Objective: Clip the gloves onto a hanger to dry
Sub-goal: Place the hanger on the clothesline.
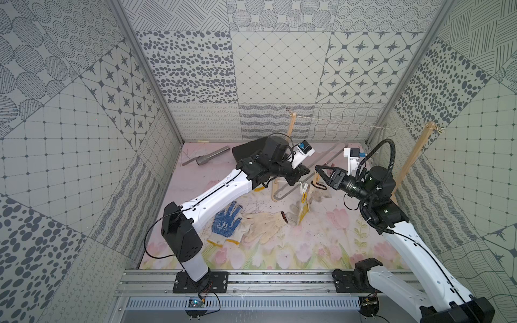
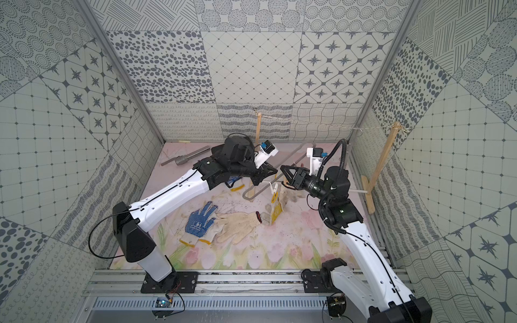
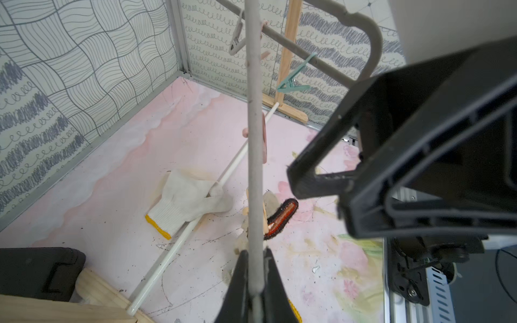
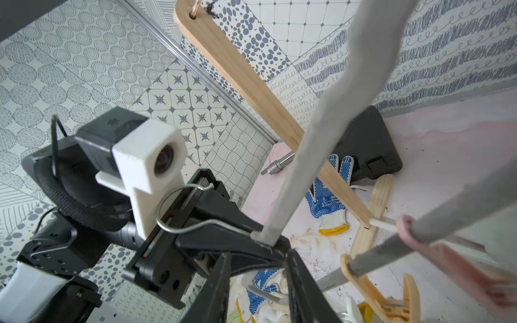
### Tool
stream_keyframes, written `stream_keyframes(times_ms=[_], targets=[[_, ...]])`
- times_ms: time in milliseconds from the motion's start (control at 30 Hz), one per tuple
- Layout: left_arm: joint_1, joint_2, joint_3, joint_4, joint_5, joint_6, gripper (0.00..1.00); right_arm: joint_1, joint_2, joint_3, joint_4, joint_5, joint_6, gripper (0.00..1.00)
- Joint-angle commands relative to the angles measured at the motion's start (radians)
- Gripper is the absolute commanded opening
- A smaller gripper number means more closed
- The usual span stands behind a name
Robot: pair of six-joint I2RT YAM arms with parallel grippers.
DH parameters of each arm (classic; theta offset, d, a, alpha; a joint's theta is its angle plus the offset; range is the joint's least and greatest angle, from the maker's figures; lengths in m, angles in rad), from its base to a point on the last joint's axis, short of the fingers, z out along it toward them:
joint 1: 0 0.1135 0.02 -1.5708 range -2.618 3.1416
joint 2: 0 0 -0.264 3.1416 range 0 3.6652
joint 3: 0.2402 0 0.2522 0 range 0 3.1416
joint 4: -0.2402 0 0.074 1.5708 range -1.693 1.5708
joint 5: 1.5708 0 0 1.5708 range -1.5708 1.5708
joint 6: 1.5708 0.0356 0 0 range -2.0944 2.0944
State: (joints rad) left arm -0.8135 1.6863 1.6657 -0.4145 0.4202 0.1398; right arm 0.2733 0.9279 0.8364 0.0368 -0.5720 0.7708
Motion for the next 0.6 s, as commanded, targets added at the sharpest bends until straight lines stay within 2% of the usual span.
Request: stream_keyframes(times_ms=[0, 167, 367, 567], targets=[[-0.001, -0.001, 0.053, -0.09, 0.145, 0.14, 0.0, -0.002, 0.011, 0.028, 0.118, 0.029, 0.136, 0.34], [-0.004, 0.007, 0.082, -0.104, 0.168, 0.161, 0.0, -0.002, 0.003, 0.0, 0.13, 0.099, 0.223, 0.29], [-0.01, 0.035, 0.124, -0.138, 0.167, 0.172, 0.0, 0.001, -0.002, -0.039, 0.213, 0.12, 0.292, 0.21], [-0.018, 0.061, 0.15, -0.154, 0.162, 0.179, 0.0, 0.004, -0.008, -0.06, 0.247, 0.143, 0.322, 0.04]])
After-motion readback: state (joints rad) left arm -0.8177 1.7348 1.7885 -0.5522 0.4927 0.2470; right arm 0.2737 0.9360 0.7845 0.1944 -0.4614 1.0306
